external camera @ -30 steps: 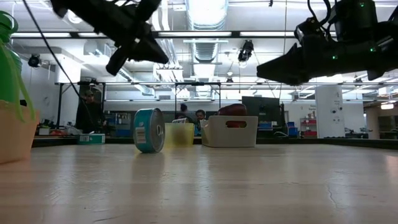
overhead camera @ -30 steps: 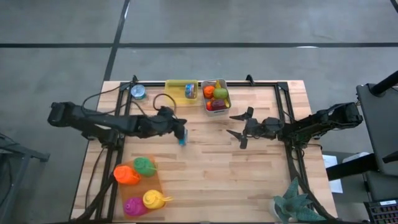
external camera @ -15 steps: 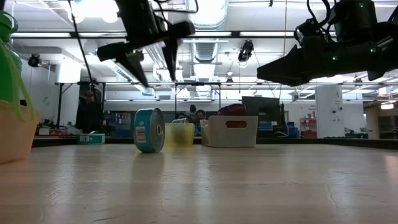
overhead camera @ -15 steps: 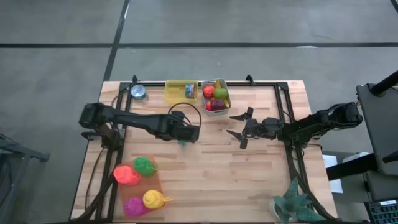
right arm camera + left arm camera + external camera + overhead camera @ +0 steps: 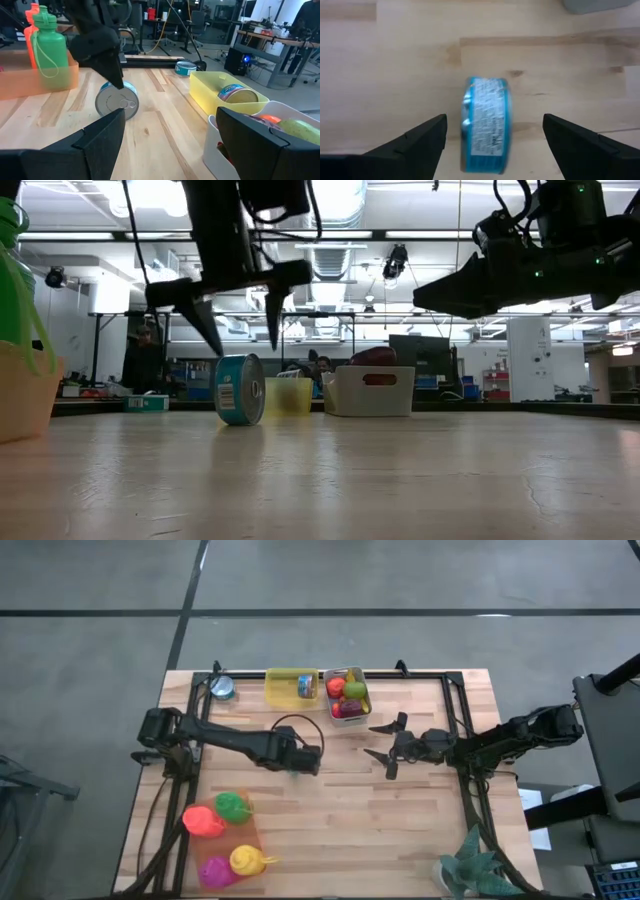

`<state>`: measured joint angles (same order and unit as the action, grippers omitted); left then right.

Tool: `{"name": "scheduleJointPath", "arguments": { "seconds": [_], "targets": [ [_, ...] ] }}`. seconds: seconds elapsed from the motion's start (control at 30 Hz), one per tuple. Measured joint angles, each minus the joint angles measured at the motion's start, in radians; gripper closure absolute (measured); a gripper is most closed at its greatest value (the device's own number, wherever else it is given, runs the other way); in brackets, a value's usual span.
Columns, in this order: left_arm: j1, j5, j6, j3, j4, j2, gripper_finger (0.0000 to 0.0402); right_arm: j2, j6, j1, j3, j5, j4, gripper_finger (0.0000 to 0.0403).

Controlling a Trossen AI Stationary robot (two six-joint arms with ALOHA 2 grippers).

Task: Pick & Place Food Item
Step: Put the blue tuna can into the yellow bin

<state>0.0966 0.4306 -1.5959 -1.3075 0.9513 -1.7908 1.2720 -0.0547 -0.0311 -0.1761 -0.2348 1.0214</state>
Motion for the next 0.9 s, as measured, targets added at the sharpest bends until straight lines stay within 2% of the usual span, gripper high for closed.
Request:
{"name": "scheduleJointPath", "arguments": {
  "seconds": [0.23, 0.7, 0.8, 0.9],
  "targets": [
    [0.0, -0.042, -0.032, 0.071, -0.08, 0.0, 0.0065, 0.0, 0.0, 0.0, 0.0, 0.0, -0.001, 0.0097],
    [-0.04, -0.051, -0.028, 0.227, -0.291, 0.0, 0.0068, 0.0, 0.002, 0.0, 0.0, 0.0, -0.001, 0.0097],
    [-0.049, -0.05, -0.028, 0.242, -0.328, 0.0, 0.008, 0.0, 0.0, 0.0, 0.0, 0.0, -0.001, 0.0097],
    [-0.05, -0.051, -0.025, 0.249, -0.344, 0.0, 0.0113, 0.0, 0.002, 0.0, 0.0, 0.0, -0.001, 0.0097]
  ]
}}
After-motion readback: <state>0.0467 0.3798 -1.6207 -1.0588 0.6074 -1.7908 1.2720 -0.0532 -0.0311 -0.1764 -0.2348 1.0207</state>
